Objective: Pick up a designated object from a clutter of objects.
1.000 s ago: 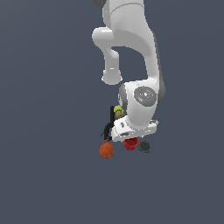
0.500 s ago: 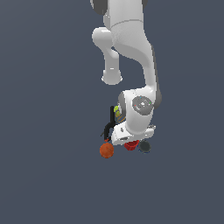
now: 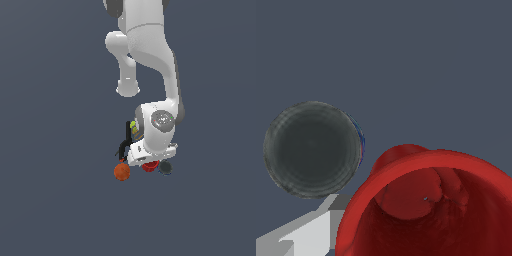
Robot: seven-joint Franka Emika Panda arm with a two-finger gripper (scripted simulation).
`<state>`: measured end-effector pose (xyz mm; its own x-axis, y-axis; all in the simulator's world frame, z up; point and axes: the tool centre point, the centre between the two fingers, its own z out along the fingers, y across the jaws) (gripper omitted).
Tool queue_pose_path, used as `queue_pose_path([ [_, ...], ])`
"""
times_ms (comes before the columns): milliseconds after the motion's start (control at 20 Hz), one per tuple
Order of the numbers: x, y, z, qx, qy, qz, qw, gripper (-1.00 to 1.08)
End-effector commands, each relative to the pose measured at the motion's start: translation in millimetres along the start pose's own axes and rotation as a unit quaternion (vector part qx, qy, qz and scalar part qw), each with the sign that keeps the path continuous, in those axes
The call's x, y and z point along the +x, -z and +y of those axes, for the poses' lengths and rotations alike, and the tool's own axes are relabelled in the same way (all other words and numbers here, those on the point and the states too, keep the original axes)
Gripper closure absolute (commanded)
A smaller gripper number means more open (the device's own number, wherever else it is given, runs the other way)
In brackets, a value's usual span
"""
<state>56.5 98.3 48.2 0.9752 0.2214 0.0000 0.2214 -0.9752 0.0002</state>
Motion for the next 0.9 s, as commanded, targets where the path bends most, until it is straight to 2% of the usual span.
queue_pose_path([
  [0,0.1,-1.1,0.0,0.000,0.000,0.000,1.0000,1.08],
  [450,-6.7,12.5,-0.8,0.000,0.000,0.000,1.0000,1.08],
  [850,-26.7,50.4,-3.6,0.000,0.000,0.000,1.0000,1.08],
])
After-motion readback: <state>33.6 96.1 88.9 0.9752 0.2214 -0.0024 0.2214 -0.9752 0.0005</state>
